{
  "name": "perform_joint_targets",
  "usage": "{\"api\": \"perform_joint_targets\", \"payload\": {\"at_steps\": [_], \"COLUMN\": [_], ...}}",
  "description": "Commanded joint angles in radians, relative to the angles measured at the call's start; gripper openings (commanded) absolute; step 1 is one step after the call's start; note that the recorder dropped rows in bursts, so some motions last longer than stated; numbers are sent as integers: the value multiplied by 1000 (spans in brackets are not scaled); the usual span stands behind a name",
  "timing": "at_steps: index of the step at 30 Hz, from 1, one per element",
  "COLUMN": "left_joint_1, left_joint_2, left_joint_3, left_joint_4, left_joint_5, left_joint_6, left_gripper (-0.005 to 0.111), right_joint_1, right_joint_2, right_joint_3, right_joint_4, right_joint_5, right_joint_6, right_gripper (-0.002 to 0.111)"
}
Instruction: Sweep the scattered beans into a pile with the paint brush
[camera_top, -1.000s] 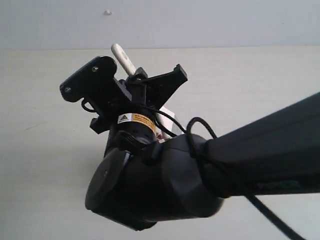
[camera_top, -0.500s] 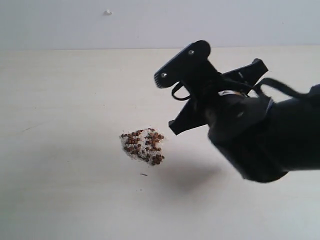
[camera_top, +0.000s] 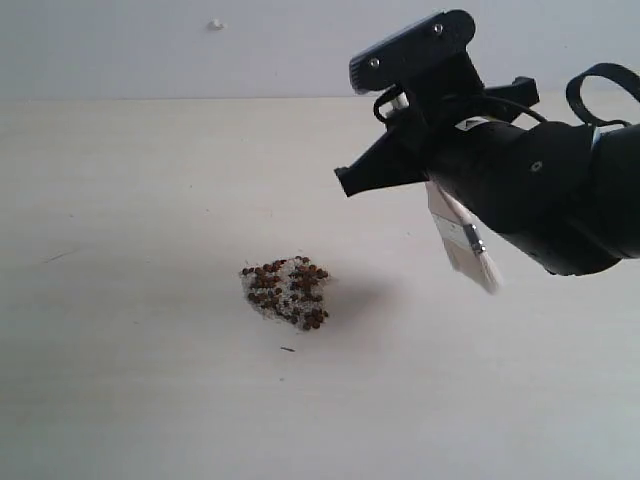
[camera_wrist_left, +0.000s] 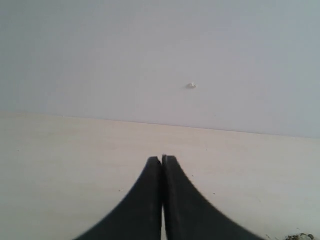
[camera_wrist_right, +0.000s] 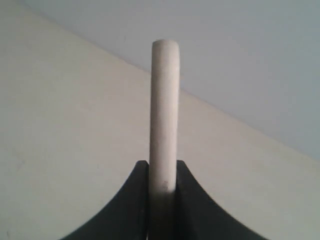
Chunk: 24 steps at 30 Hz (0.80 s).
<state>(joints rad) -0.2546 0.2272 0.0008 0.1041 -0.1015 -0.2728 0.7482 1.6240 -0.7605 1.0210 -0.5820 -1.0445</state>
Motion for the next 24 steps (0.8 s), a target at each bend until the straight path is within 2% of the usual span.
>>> {"api": "perform_joint_targets", "payload": {"at_steps": [1, 4, 8, 15, 24], "left_joint_1": [-6, -6, -6, -6, -6], "left_joint_2": [-6, -6, -6, -6, -6], "left_joint_3": [-1, -1, -1, -1, -1], "left_joint_4": [-3, -3, -3, -3, -3], "left_joint_5": [2, 2, 2, 2, 2], "left_joint_6": [-7, -7, -7, -7, -7], "left_gripper": [0, 0, 0, 0, 0], "right_joint_1": [-4, -4, -4, -4, -4], "right_joint_2": [62, 140, 253, 387, 399], "right_joint_3": [-11, -11, -18, -59, -111], "right_joint_4": [-319, -448, -506, -542, -705], "right_joint_5": [-122, -250, -400, -391, -235], "right_joint_6": [310, 444, 475, 480, 777], "right_gripper": [0, 0, 0, 0, 0]}}
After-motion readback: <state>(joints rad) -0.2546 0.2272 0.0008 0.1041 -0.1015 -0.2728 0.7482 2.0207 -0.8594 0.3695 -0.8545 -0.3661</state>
